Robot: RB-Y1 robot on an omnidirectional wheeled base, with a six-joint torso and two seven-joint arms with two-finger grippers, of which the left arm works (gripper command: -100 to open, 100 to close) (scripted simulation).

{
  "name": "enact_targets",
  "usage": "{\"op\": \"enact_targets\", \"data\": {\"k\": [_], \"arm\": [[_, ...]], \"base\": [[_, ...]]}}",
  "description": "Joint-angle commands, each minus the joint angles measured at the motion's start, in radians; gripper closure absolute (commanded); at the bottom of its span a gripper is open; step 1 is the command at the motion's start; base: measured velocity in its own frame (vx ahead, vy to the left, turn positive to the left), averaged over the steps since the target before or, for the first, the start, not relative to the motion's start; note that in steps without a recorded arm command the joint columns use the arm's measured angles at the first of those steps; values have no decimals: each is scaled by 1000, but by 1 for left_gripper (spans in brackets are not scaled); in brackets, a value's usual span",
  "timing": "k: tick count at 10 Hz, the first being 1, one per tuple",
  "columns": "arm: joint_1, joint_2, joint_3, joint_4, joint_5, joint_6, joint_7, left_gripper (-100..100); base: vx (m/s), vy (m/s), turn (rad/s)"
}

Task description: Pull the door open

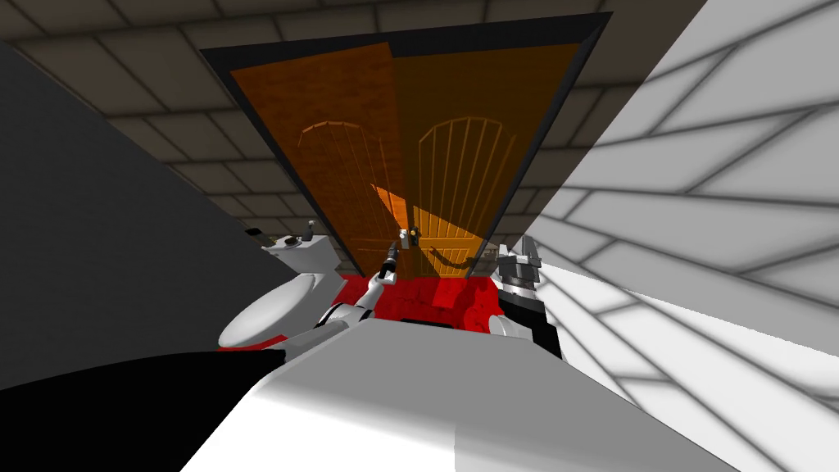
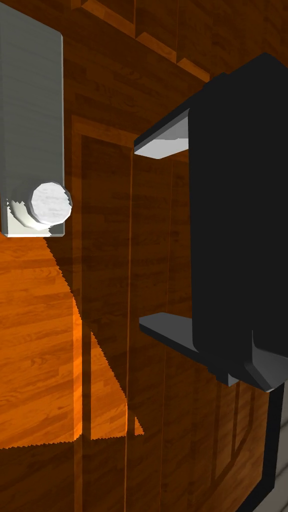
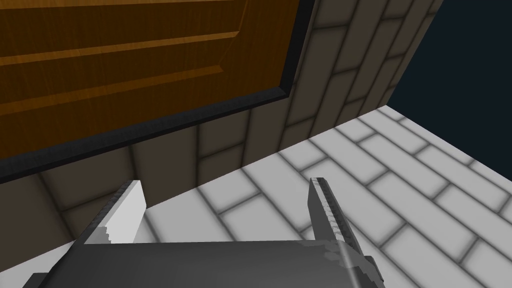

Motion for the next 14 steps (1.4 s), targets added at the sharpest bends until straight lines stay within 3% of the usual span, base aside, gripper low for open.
{"op": "enact_targets", "data": {"k": [1,9,10,11,14], "arm": [[-20,3,2,35,8,6,-2,-100],[-119,13,10,198,38,15,-7,-100],[-109,12,10,182,35,14,-7,-100],[-85,43,25,196,43,14,-1,-100],[-82,46,26,197,44,13,0,-100]], "base": [[91,-28,3],[95,-15,-1],[66,-22,1],[-63,51,166],[-64,61,27]]}}
